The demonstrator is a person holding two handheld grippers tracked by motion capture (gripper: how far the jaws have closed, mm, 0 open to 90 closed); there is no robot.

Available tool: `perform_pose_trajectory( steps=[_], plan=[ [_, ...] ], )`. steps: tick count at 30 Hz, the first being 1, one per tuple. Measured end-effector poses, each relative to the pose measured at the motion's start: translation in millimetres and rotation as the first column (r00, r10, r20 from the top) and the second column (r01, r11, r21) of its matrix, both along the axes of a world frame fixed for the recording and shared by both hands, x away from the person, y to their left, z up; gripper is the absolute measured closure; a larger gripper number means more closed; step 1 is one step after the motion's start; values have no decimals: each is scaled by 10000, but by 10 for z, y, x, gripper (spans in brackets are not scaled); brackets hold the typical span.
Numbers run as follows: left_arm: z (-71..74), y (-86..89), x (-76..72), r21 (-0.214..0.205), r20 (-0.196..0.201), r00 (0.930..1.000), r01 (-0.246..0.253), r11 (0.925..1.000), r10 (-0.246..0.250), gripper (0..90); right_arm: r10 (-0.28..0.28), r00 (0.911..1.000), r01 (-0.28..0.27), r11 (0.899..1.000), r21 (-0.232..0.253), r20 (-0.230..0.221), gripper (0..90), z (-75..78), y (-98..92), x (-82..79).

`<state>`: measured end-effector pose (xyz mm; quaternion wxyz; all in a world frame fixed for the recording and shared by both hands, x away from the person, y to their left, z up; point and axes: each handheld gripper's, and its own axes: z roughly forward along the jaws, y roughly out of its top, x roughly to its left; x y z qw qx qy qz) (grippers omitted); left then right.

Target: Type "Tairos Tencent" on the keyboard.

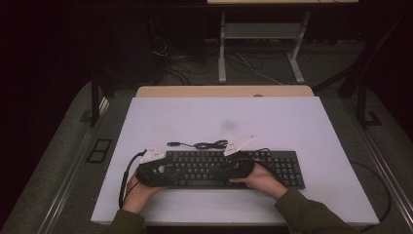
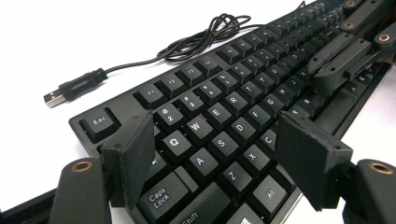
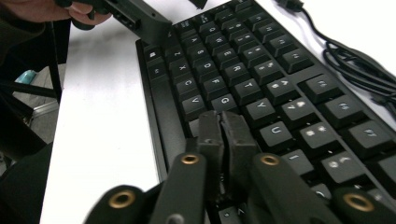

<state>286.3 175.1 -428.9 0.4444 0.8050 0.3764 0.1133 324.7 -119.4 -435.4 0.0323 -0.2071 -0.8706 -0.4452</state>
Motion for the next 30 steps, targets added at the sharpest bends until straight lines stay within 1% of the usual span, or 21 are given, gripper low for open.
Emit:
perform_pose_trajectory(
  steps=[1,2,3,7,8,9,11,12,13,15,18,20,21,22,24,26,30],
  plan=[
    [0,-6,4,9,14,10000,55,10000,-55,285,0,10000,0,10000,0,0,819,0,0,0],
    [1,-14,9,29,23,10000,77,10000,-77,289,-100,9999,100,10000,9,21,778,6,-24,4],
    [1,-20,13,12,24,9999,97,10000,-97,289,-100,9999,100,10000,9,21,778,6,-24,4],
    [7,-52,34,-31,39,9998,216,9998,-215,307,-337,9994,336,9994,96,33,702,9,-66,2],
    [7,-60,41,-40,45,9996,271,9996,-271,317,-418,9991,417,9991,105,17,661,6,-90,3],
    [7,-67,45,-29,40,9996,280,9996,-280,317,-418,9991,417,9991,105,17,661,6,-90,3],
    [7,-91,63,15,37,9992,397,9992,-397,329,-525,9986,525,9986,116,30,634,2,-113,2],
    [5,-102,68,-10,43,9991,419,9991,-419,343,-653,9979,653,9978,126,-17,609,4,-139,-4],
    [5,-114,76,-4,44,9988,486,9988,-486,343,-653,9979,653,9978,126,-17,609,4,-139,-4],
    [5,-143,95,21,34,9981,613,9981,-613,359,-731,9973,730,9972,155,34,576,2,-169,-3],
    [4,-182,119,15,-1,9972,745,9972,-745,396,-993,9951,993,9949,156,25,517,0,-227,-11],
    [1,-213,138,6,-8,9964,852,9964,-852,405,-1046,9945,1045,9944,180,37,513,0,-244,-13],
    [0,-226,147,14,-4,9958,918,9958,-918,422,-1143,9934,1142,9933,186,42,488,-3,-276,-16],
    [1,-240,155,43,-13,9953,971,9953,-971,422,-1143,9934,1142,9933,186,42,488,-3,-276,-16],
    [1,-270,170,15,-50,9947,1023,9948,-1023,455,-1376,9905,1375,9903,208,17,457,-6,-320,-28],
    [1,-291,187,34,-44,9937,1119,9937,-1119,467,-1407,9901,1406,9898,220,23,454,-7,-334,-31],
    [2,-327,213,5,-59,9920,1264,9920,-1264,521,-1611,9869,1609,9866,261,57,403,-9,-384,-42]
  ],
)
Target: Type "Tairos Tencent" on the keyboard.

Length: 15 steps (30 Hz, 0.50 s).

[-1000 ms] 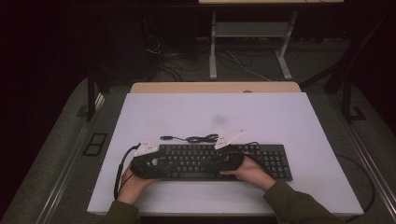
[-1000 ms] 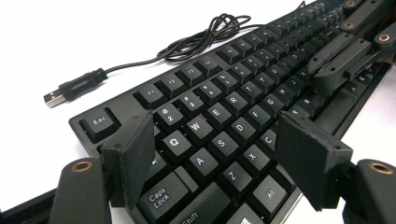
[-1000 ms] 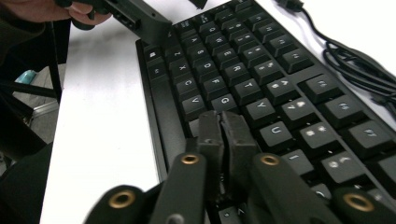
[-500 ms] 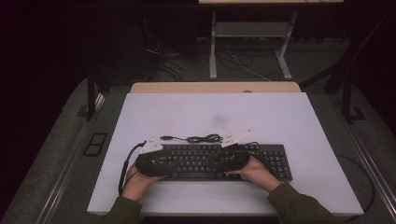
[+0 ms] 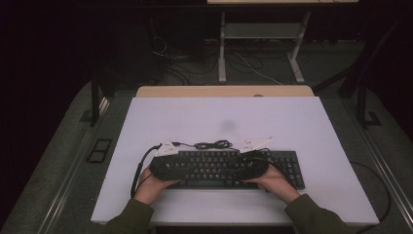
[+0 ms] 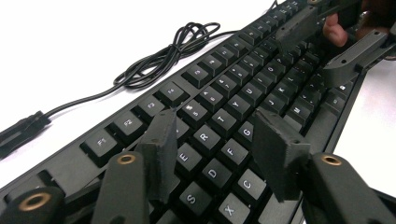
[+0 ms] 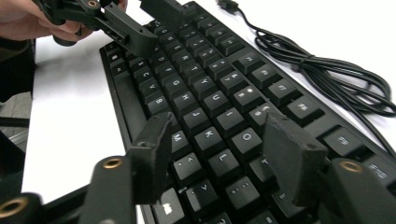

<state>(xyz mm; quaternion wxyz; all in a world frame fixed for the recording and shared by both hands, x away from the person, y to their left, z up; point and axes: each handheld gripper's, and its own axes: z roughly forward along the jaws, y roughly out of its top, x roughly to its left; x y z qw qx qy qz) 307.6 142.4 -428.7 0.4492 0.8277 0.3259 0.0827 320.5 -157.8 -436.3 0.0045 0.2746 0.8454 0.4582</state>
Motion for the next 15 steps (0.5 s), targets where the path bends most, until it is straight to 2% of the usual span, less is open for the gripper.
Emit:
perform_pose_trajectory(
  steps=[6,13,14,15],
  plan=[
    [0,-38,33,-50,-77,9996,268,9996,-269,640,-496,9987,496,9988,-17,150,294,-2,-60,-8],
    [-11,-94,85,-33,-174,9982,566,9984,-566,811,-877,9957,877,9961,33,282,264,-12,-140,-27],
    [-17,-104,95,-17,-205,9977,642,9979,-642,857,-916,9953,917,9958,-8,301,261,-11,-162,-33],
    [-20,-115,99,-11,-241,9976,644,9979,-644,857,-916,9953,917,9958,-8,301,261,-11,-162,-33]
  ],
)
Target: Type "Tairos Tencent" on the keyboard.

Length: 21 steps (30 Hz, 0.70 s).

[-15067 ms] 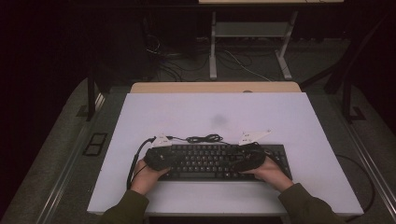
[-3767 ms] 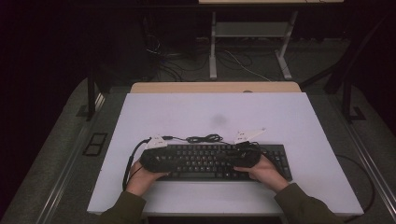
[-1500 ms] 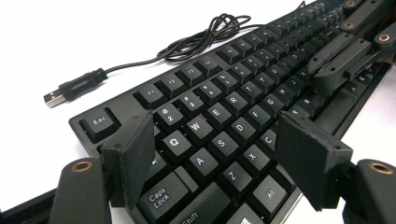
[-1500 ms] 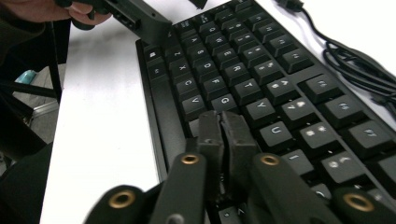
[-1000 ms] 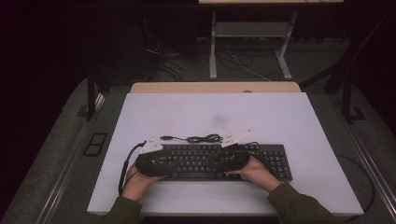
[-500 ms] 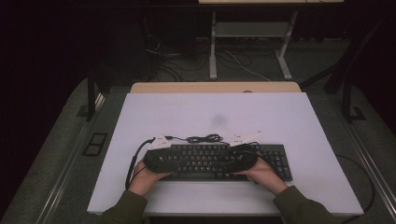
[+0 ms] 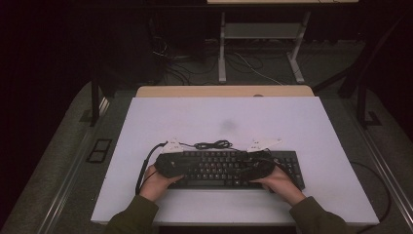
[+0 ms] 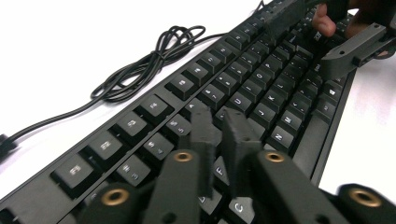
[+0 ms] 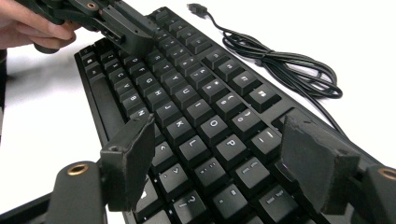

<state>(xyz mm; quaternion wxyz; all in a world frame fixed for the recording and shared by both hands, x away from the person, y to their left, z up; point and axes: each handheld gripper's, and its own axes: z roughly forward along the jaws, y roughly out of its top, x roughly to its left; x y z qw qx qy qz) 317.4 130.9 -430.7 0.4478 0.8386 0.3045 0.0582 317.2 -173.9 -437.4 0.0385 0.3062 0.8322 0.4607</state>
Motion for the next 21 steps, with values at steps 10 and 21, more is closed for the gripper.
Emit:
perform_pose_trajectory(
  steps=[10,21],
  plan=[
    [-34,-89,51,381,-118,9999,123,9992,-119,893,-259,9997,259,9997,6,16,255,-5,-58,-15],
    [-57,-140,111,479,-192,9998,34,9988,-25,893,-263,9997,263,9996,70,12,255,-1,-82,-21]
  ],
)
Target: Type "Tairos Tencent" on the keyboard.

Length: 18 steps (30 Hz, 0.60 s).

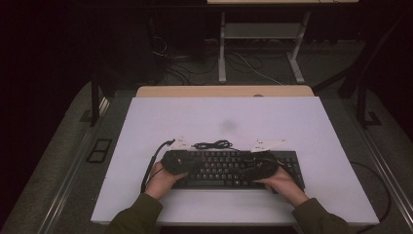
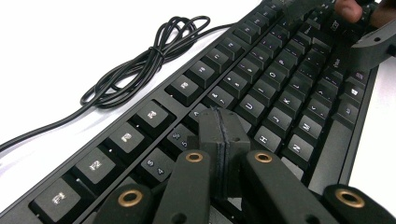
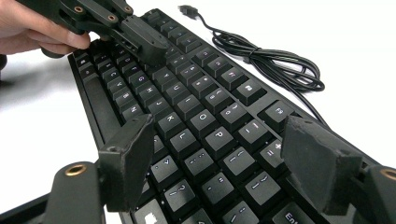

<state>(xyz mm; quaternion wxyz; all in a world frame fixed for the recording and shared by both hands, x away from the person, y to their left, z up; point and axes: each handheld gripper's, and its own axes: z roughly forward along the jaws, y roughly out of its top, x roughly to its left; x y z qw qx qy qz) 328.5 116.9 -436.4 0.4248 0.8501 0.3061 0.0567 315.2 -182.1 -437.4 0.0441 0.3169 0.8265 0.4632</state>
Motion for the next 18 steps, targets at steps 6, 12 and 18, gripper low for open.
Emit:
perform_pose_trajectory(
  steps=[6,12,18],
  plan=[
    [-9,-14,-6,158,-110,9999,26,9999,-24,894,-23,10000,23,10000,78,25,255,4,-21,0],
    [12,8,-16,106,-30,10000,-32,9999,32,893,-34,10000,33,9999,119,59,254,11,-32,0],
    [45,43,-27,-131,48,9999,-121,9998,121,874,-41,10000,40,9999,152,67,252,17,-38,-1]
  ],
)
